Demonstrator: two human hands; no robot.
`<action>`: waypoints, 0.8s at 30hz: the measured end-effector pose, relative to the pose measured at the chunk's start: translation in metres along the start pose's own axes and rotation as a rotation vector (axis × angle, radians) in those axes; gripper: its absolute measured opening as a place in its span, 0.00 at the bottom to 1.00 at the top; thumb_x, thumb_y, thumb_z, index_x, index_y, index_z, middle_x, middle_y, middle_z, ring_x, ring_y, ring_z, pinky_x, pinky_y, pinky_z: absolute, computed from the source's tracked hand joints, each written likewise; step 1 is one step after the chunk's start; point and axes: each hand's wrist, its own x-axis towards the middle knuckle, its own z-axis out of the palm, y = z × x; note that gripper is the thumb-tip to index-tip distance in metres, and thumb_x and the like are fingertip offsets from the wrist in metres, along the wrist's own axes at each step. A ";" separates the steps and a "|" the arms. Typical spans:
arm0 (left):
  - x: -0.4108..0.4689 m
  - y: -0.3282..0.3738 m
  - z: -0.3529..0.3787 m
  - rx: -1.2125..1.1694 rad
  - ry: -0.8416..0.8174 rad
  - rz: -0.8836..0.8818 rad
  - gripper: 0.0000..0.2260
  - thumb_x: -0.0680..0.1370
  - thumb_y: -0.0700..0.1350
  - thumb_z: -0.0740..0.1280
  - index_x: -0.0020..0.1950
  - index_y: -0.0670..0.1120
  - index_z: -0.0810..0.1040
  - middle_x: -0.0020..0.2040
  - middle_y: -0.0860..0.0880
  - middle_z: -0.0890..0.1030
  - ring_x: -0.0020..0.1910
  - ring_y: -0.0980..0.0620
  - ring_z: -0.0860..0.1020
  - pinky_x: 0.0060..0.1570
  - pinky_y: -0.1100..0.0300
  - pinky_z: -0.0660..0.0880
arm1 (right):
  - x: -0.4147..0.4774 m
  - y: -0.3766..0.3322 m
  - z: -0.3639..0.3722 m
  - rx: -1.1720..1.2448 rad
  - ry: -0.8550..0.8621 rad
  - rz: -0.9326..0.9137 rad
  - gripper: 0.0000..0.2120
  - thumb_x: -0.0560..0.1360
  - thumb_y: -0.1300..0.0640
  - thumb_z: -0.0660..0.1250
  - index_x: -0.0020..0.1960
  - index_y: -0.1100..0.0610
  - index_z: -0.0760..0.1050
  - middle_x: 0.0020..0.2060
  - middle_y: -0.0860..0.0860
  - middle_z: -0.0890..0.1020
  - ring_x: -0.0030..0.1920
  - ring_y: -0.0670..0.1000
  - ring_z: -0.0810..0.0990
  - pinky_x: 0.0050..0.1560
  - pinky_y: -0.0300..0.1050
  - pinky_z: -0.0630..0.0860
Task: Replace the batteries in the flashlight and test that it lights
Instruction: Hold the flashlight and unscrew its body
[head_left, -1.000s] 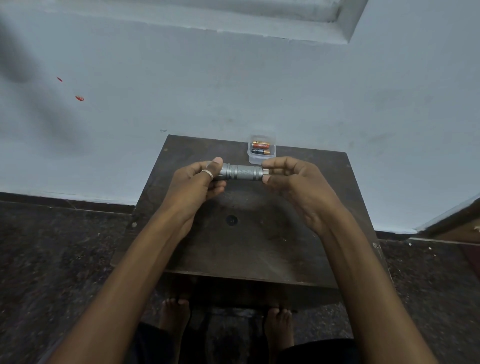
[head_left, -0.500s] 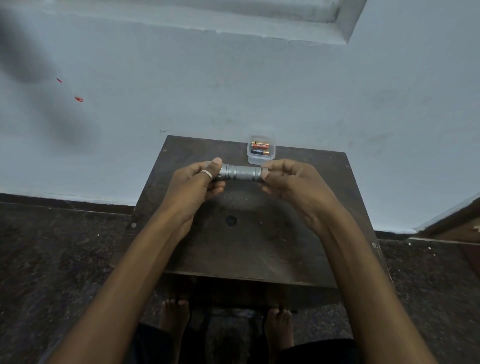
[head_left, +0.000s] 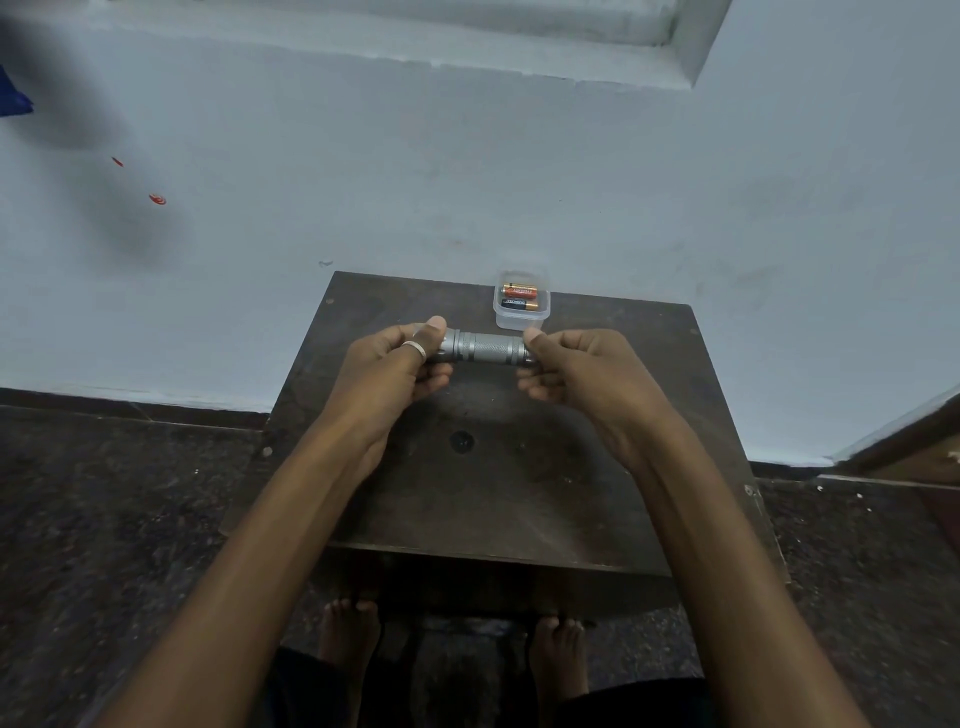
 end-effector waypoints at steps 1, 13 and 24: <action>0.000 0.000 0.000 0.001 0.003 -0.001 0.08 0.79 0.49 0.68 0.49 0.45 0.83 0.42 0.48 0.82 0.37 0.56 0.80 0.45 0.61 0.79 | 0.000 0.000 0.000 0.020 -0.007 -0.009 0.10 0.80 0.57 0.68 0.48 0.64 0.82 0.39 0.57 0.83 0.38 0.49 0.83 0.40 0.36 0.81; -0.001 0.001 -0.001 -0.008 0.009 -0.004 0.08 0.79 0.49 0.68 0.49 0.45 0.83 0.41 0.48 0.82 0.37 0.56 0.80 0.45 0.61 0.80 | -0.001 -0.001 -0.002 0.009 -0.030 -0.021 0.12 0.80 0.54 0.68 0.53 0.63 0.81 0.42 0.55 0.85 0.40 0.47 0.82 0.38 0.35 0.79; -0.001 0.002 -0.001 -0.007 0.014 -0.004 0.08 0.80 0.48 0.68 0.49 0.45 0.82 0.42 0.48 0.83 0.38 0.56 0.80 0.45 0.62 0.80 | -0.001 0.000 -0.002 0.020 -0.039 -0.116 0.10 0.74 0.70 0.70 0.51 0.58 0.81 0.41 0.52 0.85 0.40 0.44 0.82 0.41 0.33 0.77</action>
